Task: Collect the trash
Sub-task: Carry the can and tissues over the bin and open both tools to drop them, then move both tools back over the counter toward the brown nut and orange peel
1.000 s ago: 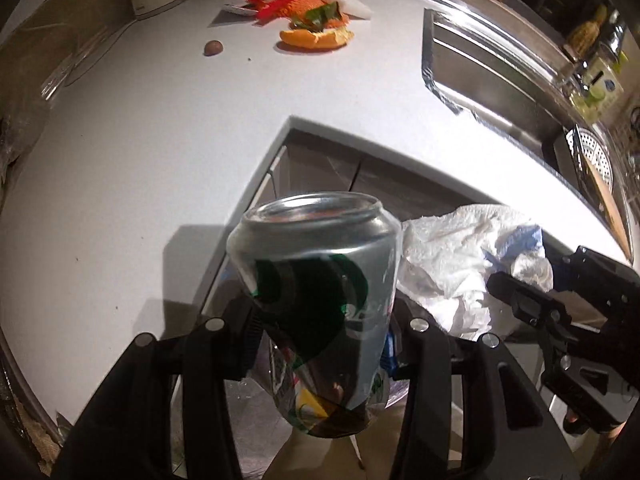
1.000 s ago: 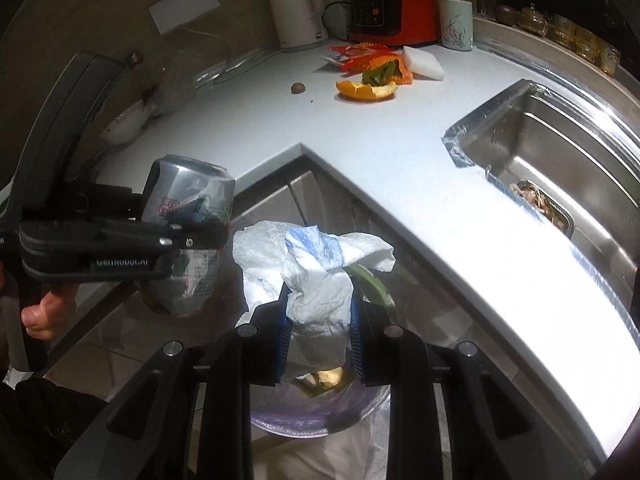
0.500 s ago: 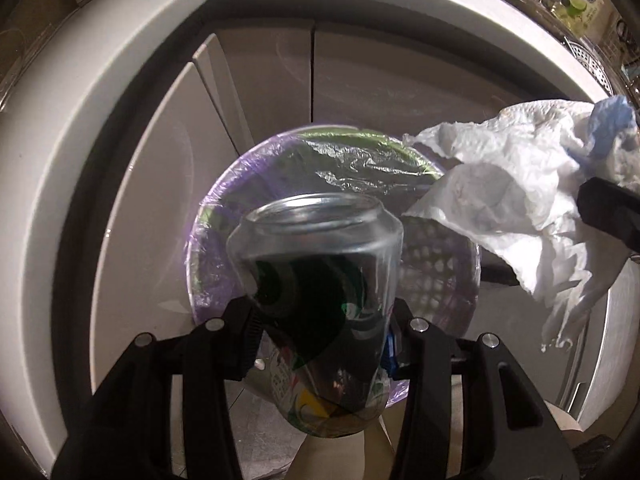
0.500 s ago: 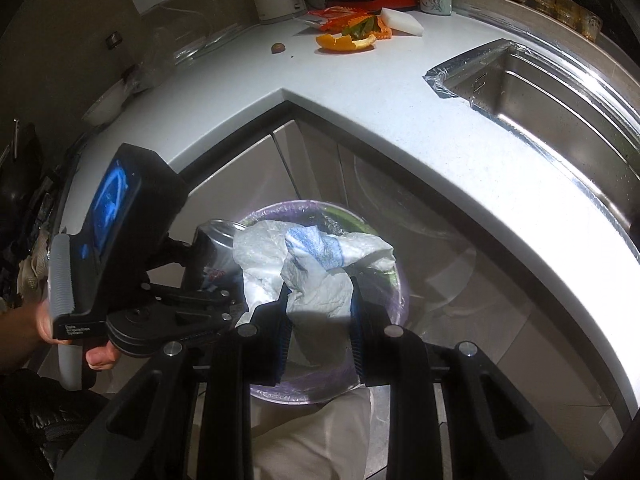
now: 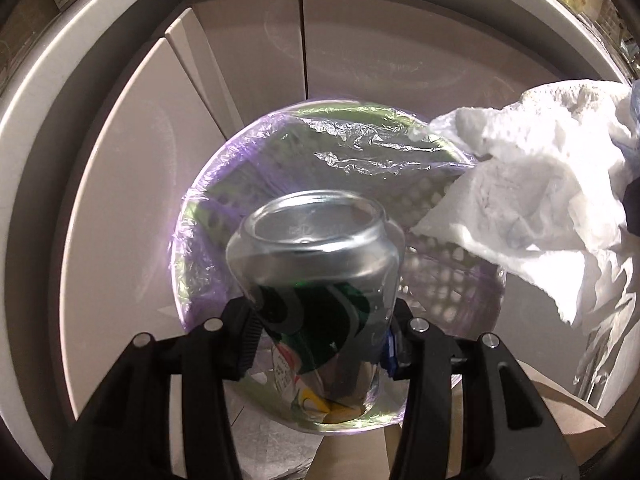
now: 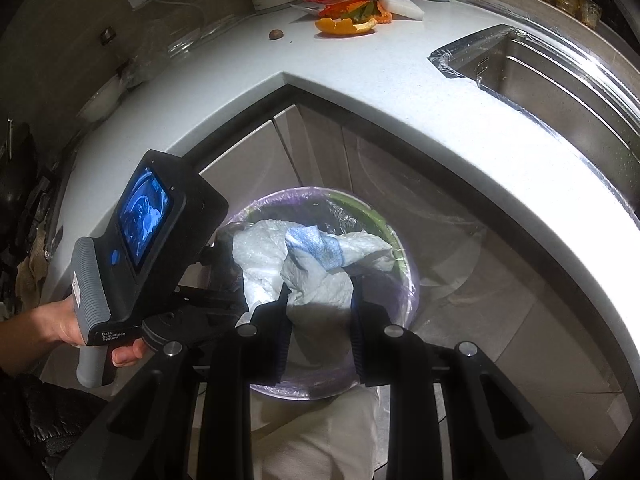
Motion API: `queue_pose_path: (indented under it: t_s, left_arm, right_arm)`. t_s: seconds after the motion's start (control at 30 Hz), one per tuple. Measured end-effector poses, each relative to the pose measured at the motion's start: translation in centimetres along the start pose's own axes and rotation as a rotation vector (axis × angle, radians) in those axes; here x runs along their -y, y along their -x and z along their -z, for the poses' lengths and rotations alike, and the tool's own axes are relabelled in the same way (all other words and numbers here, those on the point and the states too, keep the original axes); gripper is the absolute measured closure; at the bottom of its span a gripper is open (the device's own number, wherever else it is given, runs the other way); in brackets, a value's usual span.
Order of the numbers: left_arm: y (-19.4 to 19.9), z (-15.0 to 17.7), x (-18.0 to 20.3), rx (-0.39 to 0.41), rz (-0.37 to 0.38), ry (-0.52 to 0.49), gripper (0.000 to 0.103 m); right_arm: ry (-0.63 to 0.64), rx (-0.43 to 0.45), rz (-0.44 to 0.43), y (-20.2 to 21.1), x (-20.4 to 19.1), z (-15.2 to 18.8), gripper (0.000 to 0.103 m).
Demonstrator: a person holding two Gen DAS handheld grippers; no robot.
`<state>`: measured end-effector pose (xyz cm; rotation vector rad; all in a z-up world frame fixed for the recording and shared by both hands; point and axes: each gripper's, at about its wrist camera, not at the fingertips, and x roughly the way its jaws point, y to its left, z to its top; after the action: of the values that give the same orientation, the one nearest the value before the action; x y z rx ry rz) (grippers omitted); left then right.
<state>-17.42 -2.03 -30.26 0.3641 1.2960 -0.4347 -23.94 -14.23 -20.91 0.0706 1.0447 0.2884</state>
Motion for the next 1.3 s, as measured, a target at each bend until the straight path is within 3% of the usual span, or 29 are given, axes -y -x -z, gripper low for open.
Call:
queue_pose_path:
  t_s: [0.07, 0.1, 0.2, 0.5, 0.7, 0.9, 1.0, 1.13, 1.3]
  left_arm:
    - [-0.2, 0.0, 0.0, -0.008, -0.01, -0.003, 0.053]
    - [-0.1, 0.0, 0.0, -0.006, -0.018, -0.002, 0.043]
    - [0.6, -0.2, 0.0, 0.033, -0.026, -0.006, 0.028]
    - [6.9, -0.4, -0.5, 0.156, 0.002, 0.007, 0.023]
    - [12.4, -0.3, -1.9, 0.278, 0.015, 0.027, 0.017]
    - [15.8, -0.8, -2.8, 0.353, 0.004, 0.059, 0.013]
    - [16.2, -1.3, -3.4, 0.368, 0.001, 0.075, 0.013]
    - [16.0, -1.6, -3.8, 0.373, -0.009, 0.085, 0.013]
    - [16.0, -2.2, -4.2, 0.376, -0.003, 0.097, 0.013]
  right_arm:
    - [0.003, -0.006, 0.009, -0.1, 0.0, 0.0, 0.077]
    - [0.004, -0.009, 0.009, -0.1, -0.1, 0.0, 0.077]
    - [0.007, -0.015, 0.013, -0.1, -0.1, -0.1, 0.077]
    - [-0.008, -0.039, 0.008, -1.1, 0.3, 0.0, 0.077]
    - [-0.053, -0.067, -0.033, -3.6, 0.6, 0.0, 0.077]
    - [-0.064, -0.116, -0.076, -6.6, 0.1, -0.1, 0.077]
    - [-0.051, -0.145, -0.088, -8.0, -0.5, 0.0, 0.071]
    - [-0.048, -0.169, -0.069, -8.9, -1.1, 0.1, 0.035]
    - [-0.049, -0.15, -0.034, -8.1, -0.9, -0.6, 0.028]
